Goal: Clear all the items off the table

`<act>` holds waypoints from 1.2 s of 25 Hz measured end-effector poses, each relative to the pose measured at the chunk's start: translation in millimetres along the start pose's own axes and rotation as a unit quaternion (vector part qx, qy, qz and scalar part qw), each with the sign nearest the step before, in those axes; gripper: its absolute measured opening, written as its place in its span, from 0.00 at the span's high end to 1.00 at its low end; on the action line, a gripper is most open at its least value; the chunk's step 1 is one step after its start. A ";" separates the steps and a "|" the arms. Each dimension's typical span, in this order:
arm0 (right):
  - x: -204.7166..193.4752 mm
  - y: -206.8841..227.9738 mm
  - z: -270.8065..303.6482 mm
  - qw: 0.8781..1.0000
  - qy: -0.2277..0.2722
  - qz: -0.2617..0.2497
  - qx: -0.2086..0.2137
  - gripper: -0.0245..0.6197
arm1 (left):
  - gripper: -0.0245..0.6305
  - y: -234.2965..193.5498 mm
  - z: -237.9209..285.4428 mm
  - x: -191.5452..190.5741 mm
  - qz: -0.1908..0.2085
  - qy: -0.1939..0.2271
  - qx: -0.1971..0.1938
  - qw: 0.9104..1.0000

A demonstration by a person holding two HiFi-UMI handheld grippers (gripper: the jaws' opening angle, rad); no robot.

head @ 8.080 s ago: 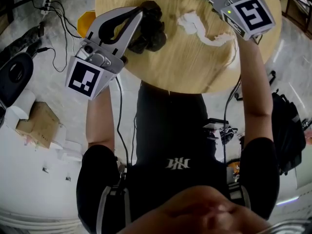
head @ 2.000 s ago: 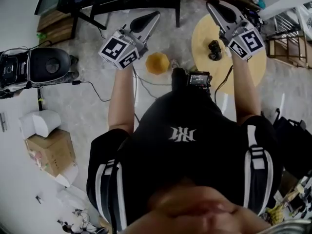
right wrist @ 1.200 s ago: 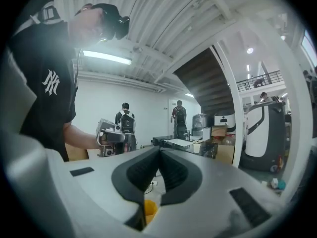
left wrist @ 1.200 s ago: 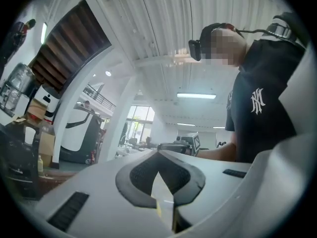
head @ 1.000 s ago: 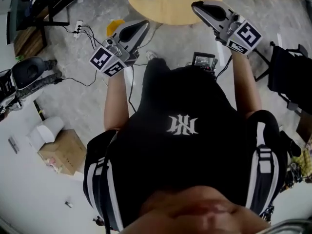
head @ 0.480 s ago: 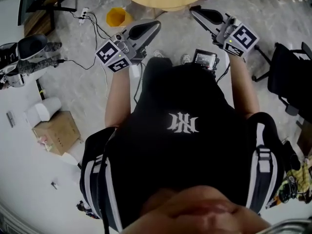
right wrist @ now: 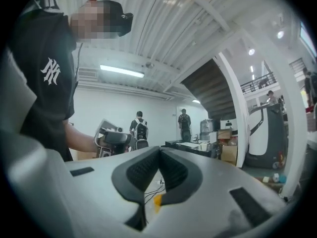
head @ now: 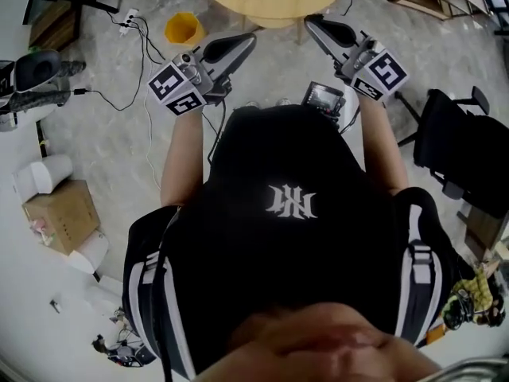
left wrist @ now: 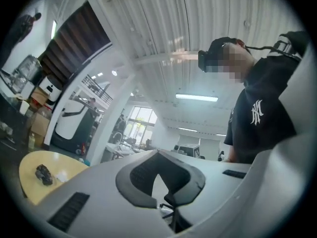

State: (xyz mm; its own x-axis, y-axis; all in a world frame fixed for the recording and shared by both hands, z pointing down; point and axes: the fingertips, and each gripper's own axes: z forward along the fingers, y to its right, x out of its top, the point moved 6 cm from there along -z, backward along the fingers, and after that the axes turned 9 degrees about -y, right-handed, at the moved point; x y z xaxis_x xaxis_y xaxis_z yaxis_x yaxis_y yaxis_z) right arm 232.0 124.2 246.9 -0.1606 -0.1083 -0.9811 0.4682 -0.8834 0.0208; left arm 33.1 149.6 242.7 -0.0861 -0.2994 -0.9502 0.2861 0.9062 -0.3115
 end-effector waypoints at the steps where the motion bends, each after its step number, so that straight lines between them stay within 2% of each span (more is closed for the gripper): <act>1: 1.4 0.9 0.2 1.000 0.006 -0.001 -0.012 0.96 | 0.95 -1.7 -6.0 -1.9 0.006 0.001 0.014 1.000; 4: 6.2 0.9 0.4 0.999 0.021 0.000 -0.038 0.96 | 0.95 -6.6 -18.5 -19.9 0.001 -0.025 0.040 0.999; 6: 5.4 -1.6 3.1 0.999 0.015 -0.001 -0.041 0.96 | 0.95 -6.3 -21.2 -26.7 0.001 -0.026 0.050 0.998; 9: -0.4 -5.1 4.7 0.999 0.009 0.004 -0.043 0.96 | 0.95 -1.6 -19.2 -28.4 0.019 -0.020 0.044 0.999; 14: -14.0 -11.6 14.0 0.999 -0.009 0.018 -0.047 0.96 | 0.94 -3.4 -29.6 -28.6 0.028 -0.021 0.022 0.999; 21: -4.6 4.3 25.4 0.997 -0.014 0.011 -0.081 0.95 | 0.94 -27.5 -67.7 -26.8 0.007 -0.003 0.035 0.999; 24: -0.8 8.3 44.5 0.996 -0.025 0.011 -0.083 0.86 | 0.94 -38.1 -83.5 -29.0 0.006 -0.018 0.034 0.999; 28: 4.5 11.5 69.2 0.995 -0.031 0.001 -0.093 0.85 | 0.94 -50.7 -103.8 -33.3 0.013 -0.031 0.042 0.999; 30: 5.1 11.8 82.0 0.995 -0.034 -0.001 -0.094 0.80 | 0.94 -58.0 -114.0 -36.3 0.012 -0.032 0.045 0.998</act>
State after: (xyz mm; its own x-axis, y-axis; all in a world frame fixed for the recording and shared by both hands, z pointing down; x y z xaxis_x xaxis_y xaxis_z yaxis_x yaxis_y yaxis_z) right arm 165.5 75.9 258.0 -0.2175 -0.1425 -0.9656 0.6210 -0.7834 -0.0242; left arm -89.2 142.0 294.4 -0.0177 -0.2983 -0.9543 0.3713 0.8842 -0.2833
